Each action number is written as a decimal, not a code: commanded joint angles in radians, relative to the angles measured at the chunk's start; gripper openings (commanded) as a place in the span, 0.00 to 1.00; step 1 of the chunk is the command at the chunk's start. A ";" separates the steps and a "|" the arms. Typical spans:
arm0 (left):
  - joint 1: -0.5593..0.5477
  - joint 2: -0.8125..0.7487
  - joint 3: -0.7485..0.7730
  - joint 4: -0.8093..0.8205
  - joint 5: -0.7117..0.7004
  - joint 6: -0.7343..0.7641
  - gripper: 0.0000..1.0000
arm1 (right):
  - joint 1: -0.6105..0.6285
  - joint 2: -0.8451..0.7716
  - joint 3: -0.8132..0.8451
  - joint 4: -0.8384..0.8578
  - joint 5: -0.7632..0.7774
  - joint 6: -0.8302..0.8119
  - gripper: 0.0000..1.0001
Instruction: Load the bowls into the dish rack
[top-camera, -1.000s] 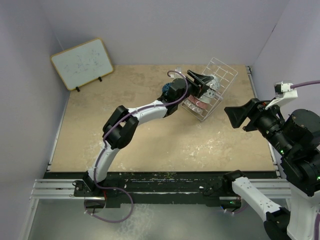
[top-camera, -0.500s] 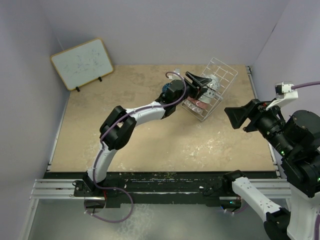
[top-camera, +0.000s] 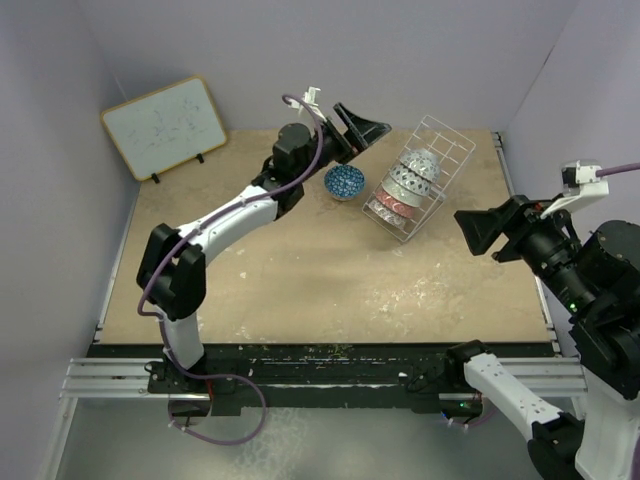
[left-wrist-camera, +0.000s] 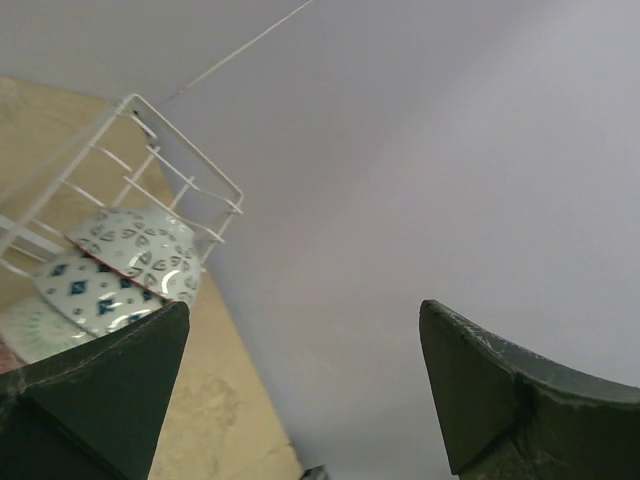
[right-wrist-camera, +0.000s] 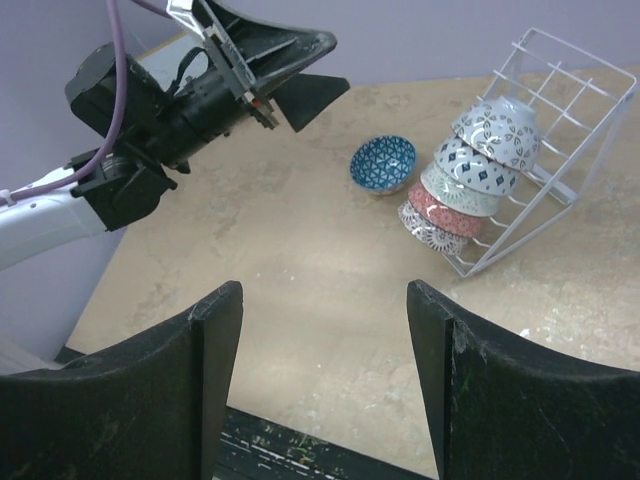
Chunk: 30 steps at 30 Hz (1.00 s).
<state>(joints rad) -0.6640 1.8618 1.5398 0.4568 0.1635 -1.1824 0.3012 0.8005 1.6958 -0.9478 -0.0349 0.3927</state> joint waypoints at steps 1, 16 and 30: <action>0.068 -0.051 -0.044 -0.157 0.131 0.274 0.99 | 0.006 0.022 0.065 0.012 0.029 -0.003 0.70; 0.101 0.157 0.246 -0.669 0.018 1.062 0.95 | 0.005 0.100 0.116 0.022 0.047 0.005 0.70; 0.040 0.339 0.409 -0.809 -0.028 1.574 0.89 | 0.006 0.124 0.100 0.028 0.056 -0.005 0.70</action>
<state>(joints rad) -0.6220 2.1498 1.8782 -0.2745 0.1226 0.1993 0.3012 0.9180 1.7893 -0.9451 -0.0067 0.3931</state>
